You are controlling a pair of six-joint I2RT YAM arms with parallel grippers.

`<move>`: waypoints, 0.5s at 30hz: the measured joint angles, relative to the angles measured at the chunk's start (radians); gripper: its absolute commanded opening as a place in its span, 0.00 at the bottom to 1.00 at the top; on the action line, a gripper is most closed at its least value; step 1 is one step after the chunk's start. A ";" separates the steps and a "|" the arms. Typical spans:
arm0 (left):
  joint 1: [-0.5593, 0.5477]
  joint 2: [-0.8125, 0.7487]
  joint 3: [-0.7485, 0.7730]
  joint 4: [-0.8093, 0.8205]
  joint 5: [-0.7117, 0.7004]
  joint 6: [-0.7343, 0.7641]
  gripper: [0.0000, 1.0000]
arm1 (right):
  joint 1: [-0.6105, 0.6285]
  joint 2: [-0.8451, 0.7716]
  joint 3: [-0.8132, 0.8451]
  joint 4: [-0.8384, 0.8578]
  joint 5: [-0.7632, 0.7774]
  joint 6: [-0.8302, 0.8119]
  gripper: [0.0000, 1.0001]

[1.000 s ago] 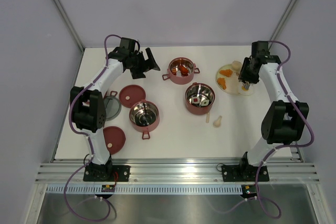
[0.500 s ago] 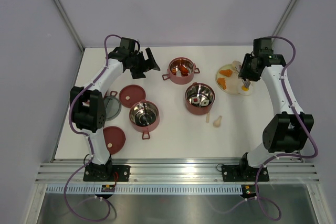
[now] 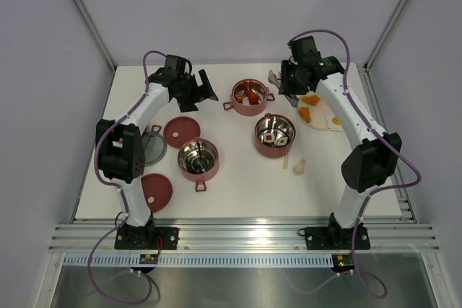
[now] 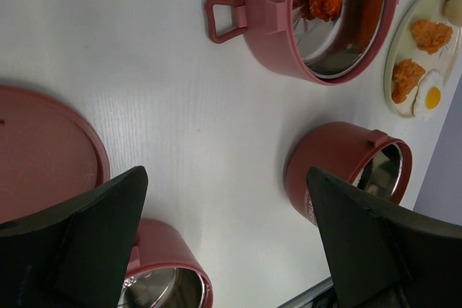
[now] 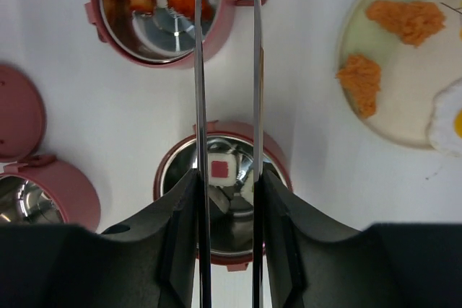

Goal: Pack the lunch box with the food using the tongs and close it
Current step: Place the fake food in the packing box.

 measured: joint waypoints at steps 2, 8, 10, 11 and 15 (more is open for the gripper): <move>0.003 -0.016 -0.021 -0.003 -0.017 0.000 0.96 | 0.043 0.050 0.042 -0.006 -0.001 0.001 0.32; 0.013 -0.100 -0.060 -0.063 -0.092 0.005 0.96 | 0.116 0.165 0.126 -0.012 -0.002 0.000 0.33; 0.014 -0.135 -0.071 -0.086 -0.121 0.010 0.96 | 0.129 0.187 0.135 -0.014 -0.003 0.000 0.33; 0.014 -0.150 -0.077 -0.097 -0.133 0.012 0.96 | 0.134 0.195 0.135 -0.017 -0.003 0.000 0.34; 0.014 -0.255 -0.169 -0.126 -0.192 0.028 0.97 | 0.142 0.215 0.135 -0.019 -0.011 0.000 0.34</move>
